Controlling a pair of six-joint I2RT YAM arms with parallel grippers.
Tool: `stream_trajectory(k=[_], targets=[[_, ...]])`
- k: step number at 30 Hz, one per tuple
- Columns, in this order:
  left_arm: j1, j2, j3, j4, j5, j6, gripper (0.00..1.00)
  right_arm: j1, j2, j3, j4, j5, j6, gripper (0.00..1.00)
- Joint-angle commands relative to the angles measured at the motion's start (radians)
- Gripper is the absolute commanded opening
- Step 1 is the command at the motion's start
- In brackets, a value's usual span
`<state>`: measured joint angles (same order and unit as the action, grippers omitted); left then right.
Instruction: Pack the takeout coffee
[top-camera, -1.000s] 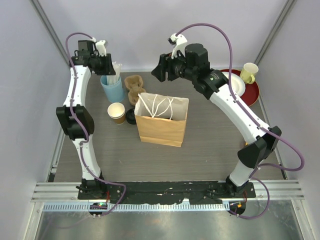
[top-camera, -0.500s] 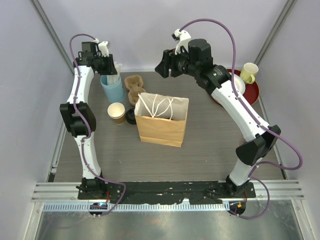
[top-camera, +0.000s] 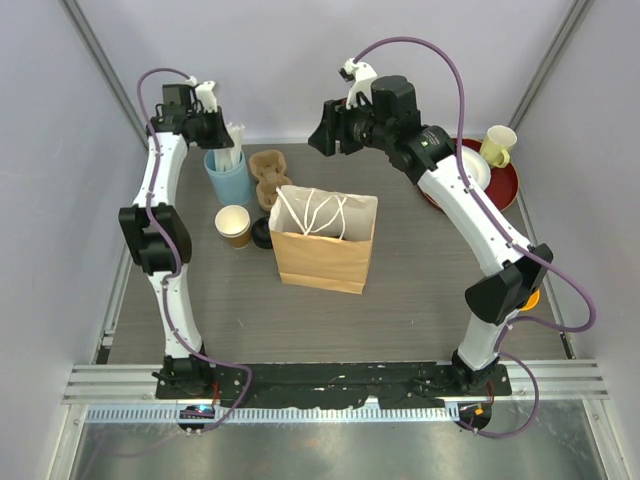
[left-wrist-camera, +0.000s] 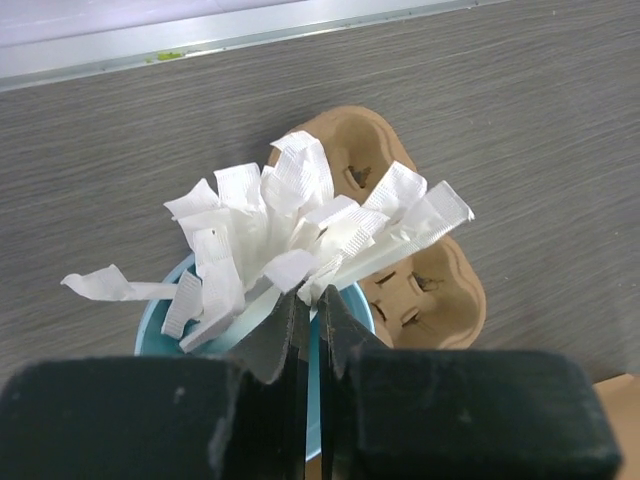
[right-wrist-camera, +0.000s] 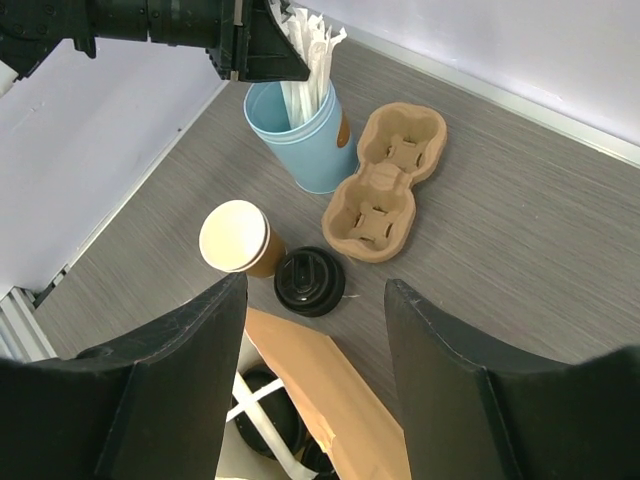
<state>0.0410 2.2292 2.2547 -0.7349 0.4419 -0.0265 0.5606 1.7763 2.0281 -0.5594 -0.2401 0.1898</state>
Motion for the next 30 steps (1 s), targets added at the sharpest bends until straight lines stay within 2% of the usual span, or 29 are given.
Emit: stream_trajectory(k=[1, 4, 7, 10, 12, 13, 24, 30], targets=[[0.016, -0.12, -0.032, 0.042, 0.044, -0.039, 0.0, -0.004, 0.003, 0.057, 0.019, -0.021, 0.014, 0.63], [0.017, -0.161, -0.058, 0.046, 0.043, -0.026, 0.0, -0.004, 0.006, 0.06, 0.018, -0.027, 0.02, 0.63], [0.019, -0.195, -0.081, 0.048, 0.041, -0.009, 0.12, -0.004, 0.006, 0.063, 0.021, -0.03, 0.022, 0.63], [0.019, -0.217, -0.119, 0.051, 0.032, 0.013, 0.18, -0.004, 0.0, 0.061, 0.026, -0.03, 0.023, 0.63], [0.02, -0.223, -0.139, 0.052, 0.029, 0.016, 0.11, -0.005, -0.006, 0.058, 0.026, -0.03, 0.023, 0.63], [0.019, -0.224, -0.141, 0.052, 0.029, 0.014, 0.0, -0.004, -0.011, 0.057, 0.024, -0.03, 0.022, 0.63], [0.03, -0.282, -0.089, 0.075, 0.043, 0.022, 0.0, -0.004, -0.04, 0.037, 0.041, -0.013, 0.02, 0.63], [0.076, -0.407, -0.029, 0.069, 0.046, -0.038, 0.0, -0.004, -0.043, 0.05, 0.059, -0.018, 0.023, 0.63]])
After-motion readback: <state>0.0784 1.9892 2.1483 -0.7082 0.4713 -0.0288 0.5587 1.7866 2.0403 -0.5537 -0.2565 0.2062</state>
